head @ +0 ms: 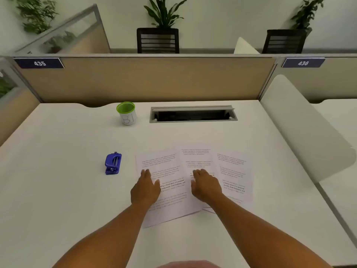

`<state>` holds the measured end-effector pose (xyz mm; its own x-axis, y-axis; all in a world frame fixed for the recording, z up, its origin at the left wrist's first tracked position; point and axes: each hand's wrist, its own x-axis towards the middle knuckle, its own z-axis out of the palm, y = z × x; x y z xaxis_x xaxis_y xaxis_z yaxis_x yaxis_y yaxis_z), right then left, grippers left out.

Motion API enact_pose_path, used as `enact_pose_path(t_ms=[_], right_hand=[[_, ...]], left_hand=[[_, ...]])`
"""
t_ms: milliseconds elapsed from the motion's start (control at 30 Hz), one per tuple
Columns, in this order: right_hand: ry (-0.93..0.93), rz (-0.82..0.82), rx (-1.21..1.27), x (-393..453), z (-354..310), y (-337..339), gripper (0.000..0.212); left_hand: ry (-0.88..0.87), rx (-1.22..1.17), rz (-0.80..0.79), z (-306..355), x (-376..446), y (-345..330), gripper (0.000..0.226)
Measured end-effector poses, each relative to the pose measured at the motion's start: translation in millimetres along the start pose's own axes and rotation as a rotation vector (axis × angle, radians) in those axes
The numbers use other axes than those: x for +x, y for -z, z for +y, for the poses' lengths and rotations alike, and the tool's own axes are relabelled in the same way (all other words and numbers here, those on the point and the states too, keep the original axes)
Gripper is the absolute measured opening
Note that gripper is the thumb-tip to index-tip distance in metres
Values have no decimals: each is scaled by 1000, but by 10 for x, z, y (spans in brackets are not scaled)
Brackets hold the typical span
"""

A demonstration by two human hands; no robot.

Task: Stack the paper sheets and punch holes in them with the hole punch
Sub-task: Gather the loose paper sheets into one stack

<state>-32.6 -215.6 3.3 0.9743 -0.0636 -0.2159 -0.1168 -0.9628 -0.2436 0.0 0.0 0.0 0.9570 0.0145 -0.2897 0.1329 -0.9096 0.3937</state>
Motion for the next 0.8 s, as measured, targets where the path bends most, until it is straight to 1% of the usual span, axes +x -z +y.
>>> enact_pose_path(t_ms=[67,133,233,333,433,533,633,700,733,800], right_hand=[[-8,-30,-5,-36,4,-33,42],[-15,-53,-15,-73,11,-99,38],[-26,-78,11,-95,-15,-151,38],[-31,-90,40,-82,-25,-202,39],[-68,-91,121,-69,-46,-211,39],[-136,-80,252,-67,-60,-222,44],[-235,-77,436,-51,-85,-210,46],[-289,-98,557,-24,-87,-193,45],[-300,-110,604,-16,-88,-185,41],[-286,-130,651,-12,-73,-171,21]], left_hand=[[93,-31,-20,-31,-17,1,75],[147,-31,-32,-76,-34,-23,75],[234,-32,-38,-86,-58,-46,77],[359,-26,-65,-97,-81,-70,90],[435,-48,-61,-99,-73,-87,96],[478,-92,-52,-92,-47,-90,97],[515,-225,-38,-111,-46,-113,93],[498,-330,-37,-148,-44,-130,87],[469,-374,-50,-167,-35,-142,81],[398,-463,-66,-189,-12,-162,62]])
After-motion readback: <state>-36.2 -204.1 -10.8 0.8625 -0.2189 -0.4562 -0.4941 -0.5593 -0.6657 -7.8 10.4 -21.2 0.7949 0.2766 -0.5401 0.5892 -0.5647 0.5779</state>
